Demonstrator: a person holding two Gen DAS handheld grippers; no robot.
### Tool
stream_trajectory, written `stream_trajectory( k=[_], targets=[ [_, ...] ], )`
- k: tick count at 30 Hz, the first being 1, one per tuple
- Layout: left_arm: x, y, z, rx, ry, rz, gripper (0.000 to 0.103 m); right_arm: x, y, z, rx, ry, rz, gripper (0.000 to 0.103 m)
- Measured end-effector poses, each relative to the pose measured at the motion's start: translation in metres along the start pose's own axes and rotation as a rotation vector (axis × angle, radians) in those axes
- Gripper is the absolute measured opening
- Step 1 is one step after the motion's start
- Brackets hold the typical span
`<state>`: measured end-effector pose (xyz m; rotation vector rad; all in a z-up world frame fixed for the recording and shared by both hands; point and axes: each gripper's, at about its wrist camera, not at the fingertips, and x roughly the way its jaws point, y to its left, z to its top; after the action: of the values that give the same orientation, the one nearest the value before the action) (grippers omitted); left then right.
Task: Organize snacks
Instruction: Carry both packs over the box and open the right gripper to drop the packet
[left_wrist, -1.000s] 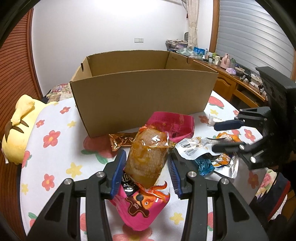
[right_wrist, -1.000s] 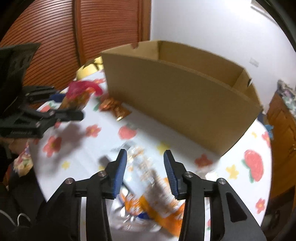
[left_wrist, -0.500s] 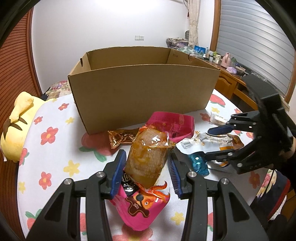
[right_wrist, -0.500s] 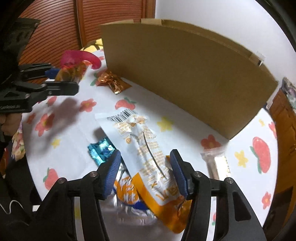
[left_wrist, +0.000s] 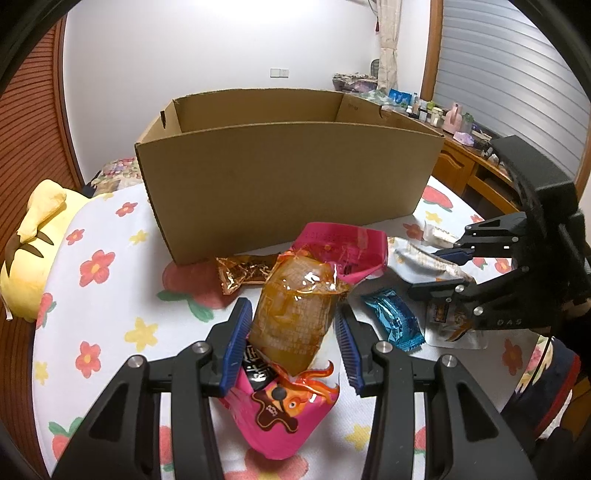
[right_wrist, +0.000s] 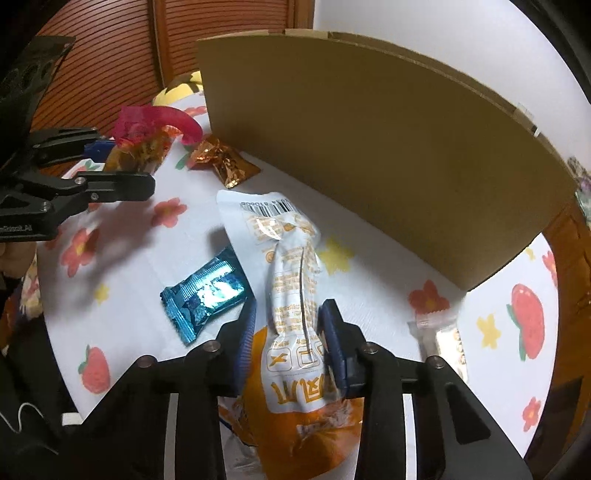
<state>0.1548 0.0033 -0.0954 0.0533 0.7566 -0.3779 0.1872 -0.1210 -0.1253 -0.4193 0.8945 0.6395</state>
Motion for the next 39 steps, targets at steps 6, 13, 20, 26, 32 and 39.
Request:
stream_trajectory(
  k=[6, 13, 20, 26, 32, 39],
  targets=[
    [-0.008, 0.001, 0.007, 0.003, -0.025, 0.006, 0.044, -0.025, -0.002, 0.007, 0.03, -0.081, 0.004, 0.031],
    [-0.026, 0.002, 0.036, 0.021, -0.088, 0.01, 0.044, -0.076, -0.005, 0.027, 0.018, -0.217, -0.016, 0.032],
    [-0.038, 0.009, 0.079, 0.037, -0.146, 0.029, 0.044, -0.102, -0.025, 0.067, 0.006, -0.308, -0.063, 0.032],
    [-0.035, 0.011, 0.116, 0.057, -0.167, 0.057, 0.044, -0.094, -0.052, 0.101, 0.016, -0.319, -0.089, 0.032],
    [-0.024, 0.012, 0.139, 0.075, -0.166, 0.08, 0.044, -0.08, -0.073, 0.127, 0.026, -0.31, -0.085, 0.033],
    [-0.004, 0.015, 0.153, 0.084, -0.145, 0.096, 0.044, -0.048, -0.094, 0.137, 0.05, -0.25, -0.074, 0.034]
  ],
)
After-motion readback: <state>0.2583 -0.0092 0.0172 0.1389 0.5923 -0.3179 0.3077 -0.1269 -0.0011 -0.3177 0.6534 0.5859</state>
